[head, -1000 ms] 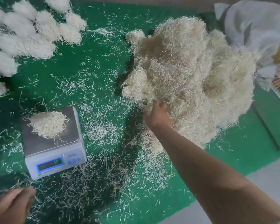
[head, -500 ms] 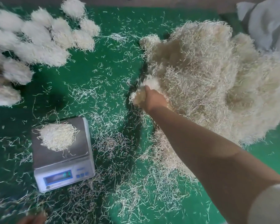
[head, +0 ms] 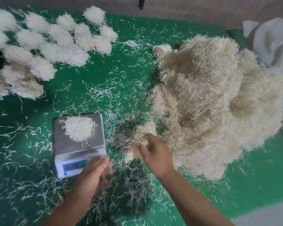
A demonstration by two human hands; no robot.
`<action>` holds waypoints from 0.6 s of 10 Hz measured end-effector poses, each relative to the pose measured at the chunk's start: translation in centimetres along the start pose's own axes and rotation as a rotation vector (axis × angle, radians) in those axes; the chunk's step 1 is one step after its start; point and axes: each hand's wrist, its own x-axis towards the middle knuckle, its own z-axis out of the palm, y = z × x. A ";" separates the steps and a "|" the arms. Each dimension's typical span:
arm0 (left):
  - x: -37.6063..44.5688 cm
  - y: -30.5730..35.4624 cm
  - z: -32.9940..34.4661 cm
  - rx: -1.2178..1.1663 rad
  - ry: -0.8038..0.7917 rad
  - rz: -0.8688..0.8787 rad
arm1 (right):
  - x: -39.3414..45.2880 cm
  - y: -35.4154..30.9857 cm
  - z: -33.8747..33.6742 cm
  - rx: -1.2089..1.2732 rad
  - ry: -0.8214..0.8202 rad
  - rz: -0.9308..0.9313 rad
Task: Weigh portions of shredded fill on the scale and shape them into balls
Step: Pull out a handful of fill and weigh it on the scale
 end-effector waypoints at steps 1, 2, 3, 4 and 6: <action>0.4 2.4 1.8 -0.090 -0.166 -0.051 | -4.5 -2.1 0.5 0.007 -0.023 -0.078; -0.3 3.3 3.3 -0.101 -0.357 -0.130 | -7.0 -4.6 0.8 0.181 -0.043 -0.024; -1.2 2.0 3.5 -0.159 -0.314 -0.206 | -8.5 -6.4 0.4 0.484 -0.094 0.182; -3.1 0.9 3.1 -0.069 -0.275 -0.066 | -9.8 -7.8 -1.1 0.703 -0.087 0.351; -5.9 0.8 0.8 0.005 -0.475 0.077 | -13.1 -10.5 -3.7 0.484 -0.199 0.487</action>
